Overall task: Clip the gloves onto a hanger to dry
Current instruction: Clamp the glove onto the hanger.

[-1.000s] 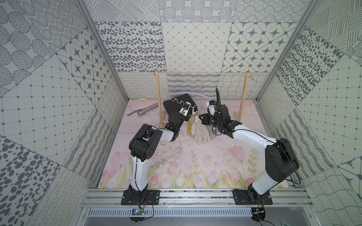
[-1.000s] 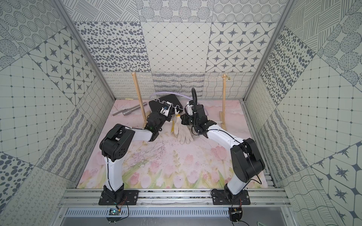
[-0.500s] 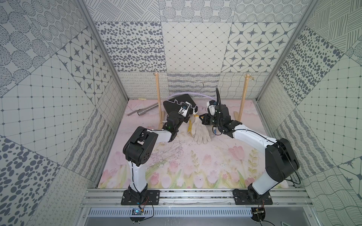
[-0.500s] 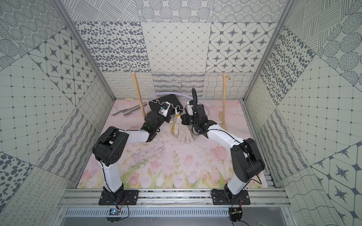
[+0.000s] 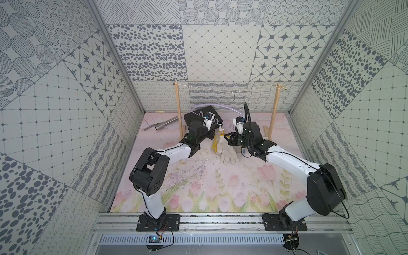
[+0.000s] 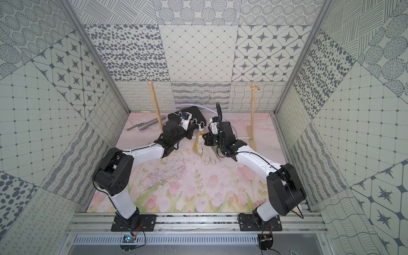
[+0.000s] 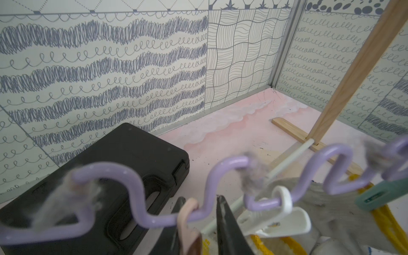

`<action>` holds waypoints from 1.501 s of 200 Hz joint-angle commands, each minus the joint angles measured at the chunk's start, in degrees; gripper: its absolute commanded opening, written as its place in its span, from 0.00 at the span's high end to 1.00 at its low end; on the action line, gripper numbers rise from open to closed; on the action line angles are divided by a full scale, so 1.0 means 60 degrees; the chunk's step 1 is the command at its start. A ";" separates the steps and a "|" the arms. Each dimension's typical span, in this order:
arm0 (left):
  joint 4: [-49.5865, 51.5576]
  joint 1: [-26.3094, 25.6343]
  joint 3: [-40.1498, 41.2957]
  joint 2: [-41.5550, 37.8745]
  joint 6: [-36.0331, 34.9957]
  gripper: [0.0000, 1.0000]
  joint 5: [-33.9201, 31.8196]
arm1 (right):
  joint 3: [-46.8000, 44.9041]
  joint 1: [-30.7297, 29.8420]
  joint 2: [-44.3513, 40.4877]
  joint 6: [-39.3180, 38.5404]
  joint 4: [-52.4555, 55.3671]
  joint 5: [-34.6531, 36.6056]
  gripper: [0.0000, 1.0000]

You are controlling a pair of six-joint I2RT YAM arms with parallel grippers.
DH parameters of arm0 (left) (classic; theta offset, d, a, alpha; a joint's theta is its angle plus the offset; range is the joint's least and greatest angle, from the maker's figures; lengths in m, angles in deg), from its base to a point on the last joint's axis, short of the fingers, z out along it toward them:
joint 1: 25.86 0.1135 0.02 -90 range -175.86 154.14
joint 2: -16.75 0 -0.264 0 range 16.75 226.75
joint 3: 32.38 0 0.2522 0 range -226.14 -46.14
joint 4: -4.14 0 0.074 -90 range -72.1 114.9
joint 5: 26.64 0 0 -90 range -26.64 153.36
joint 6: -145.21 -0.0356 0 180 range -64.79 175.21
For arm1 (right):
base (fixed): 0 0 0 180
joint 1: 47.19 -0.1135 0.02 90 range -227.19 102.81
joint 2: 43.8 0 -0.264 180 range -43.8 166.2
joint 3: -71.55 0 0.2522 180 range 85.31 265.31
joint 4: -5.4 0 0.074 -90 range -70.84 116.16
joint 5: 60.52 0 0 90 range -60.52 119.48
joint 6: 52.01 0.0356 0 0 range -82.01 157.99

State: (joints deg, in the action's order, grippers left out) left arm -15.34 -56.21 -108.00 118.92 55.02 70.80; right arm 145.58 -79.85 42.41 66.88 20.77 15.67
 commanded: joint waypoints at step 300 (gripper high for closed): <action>0.3214 -0.0164 -0.0329 -0.1621 0.1638 1.00 0.2312 | -0.0310 -0.0326 0.0812 0.0828 -0.2651 -0.1026 1.00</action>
State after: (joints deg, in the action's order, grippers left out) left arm 5.82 -57.00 -109.82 109.64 64.66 79.48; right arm 143.81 -81.51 47.39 69.30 13.12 10.06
